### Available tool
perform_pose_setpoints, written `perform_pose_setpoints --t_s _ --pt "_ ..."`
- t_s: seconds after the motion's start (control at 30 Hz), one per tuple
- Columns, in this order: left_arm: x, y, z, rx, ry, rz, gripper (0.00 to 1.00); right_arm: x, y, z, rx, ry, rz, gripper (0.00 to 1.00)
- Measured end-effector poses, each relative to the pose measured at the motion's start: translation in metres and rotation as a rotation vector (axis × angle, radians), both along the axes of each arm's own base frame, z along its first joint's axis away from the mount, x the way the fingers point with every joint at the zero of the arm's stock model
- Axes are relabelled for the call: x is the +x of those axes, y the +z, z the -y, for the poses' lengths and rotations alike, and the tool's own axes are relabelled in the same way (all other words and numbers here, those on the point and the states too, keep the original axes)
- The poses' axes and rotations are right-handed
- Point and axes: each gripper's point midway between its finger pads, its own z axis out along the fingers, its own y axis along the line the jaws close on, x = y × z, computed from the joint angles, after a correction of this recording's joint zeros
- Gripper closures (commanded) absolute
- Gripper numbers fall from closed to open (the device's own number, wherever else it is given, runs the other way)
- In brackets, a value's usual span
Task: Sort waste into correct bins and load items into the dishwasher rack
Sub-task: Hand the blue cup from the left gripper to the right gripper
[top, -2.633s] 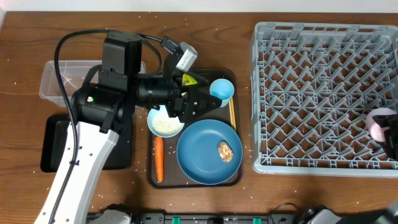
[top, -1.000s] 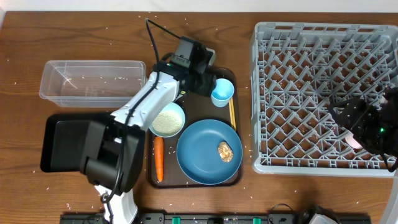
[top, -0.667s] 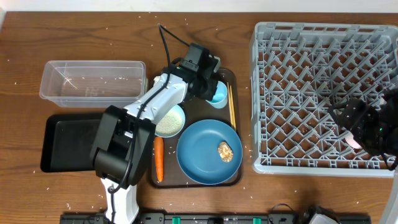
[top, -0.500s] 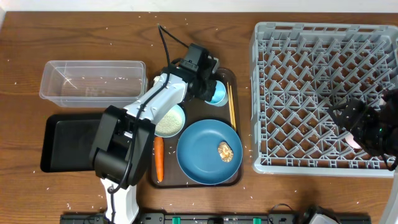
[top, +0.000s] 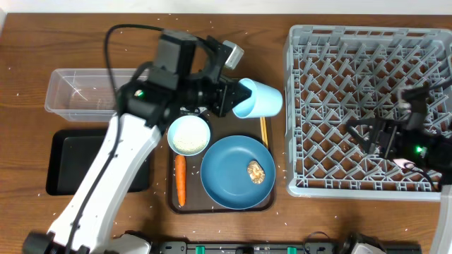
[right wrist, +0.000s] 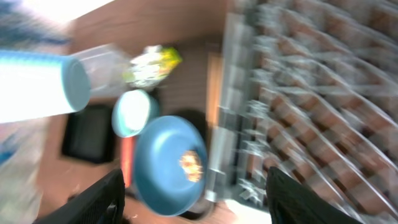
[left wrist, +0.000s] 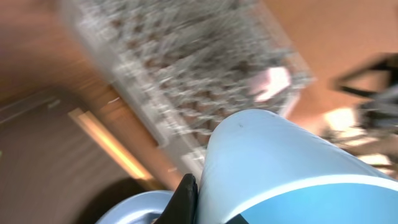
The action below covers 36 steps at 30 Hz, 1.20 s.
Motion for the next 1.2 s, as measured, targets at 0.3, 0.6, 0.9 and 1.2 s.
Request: perform_pose_setpoints --t_s 0.3,0.6,0.9,1.2 --pt "-0.048 0.041 0.010 -0.179 -0.194 -0.033 0.94 0.007 0.050 -0.077 0.113 0.360 0.294 0.24" --pt "-0.058 0.057 0.015 -0.260 -0.271 -0.033 0.94 -0.008 0.082 -0.138 0.180 0.596 0.448 0.24" --pt "-0.063 0.081 0.020 -0.350 -0.346 0.013 0.94 -0.033 0.083 -0.169 0.208 0.740 0.462 0.32" --pt "-0.066 0.086 0.020 -0.370 -0.356 -0.018 0.94 -0.034 0.087 -0.174 0.206 0.764 0.493 0.29"
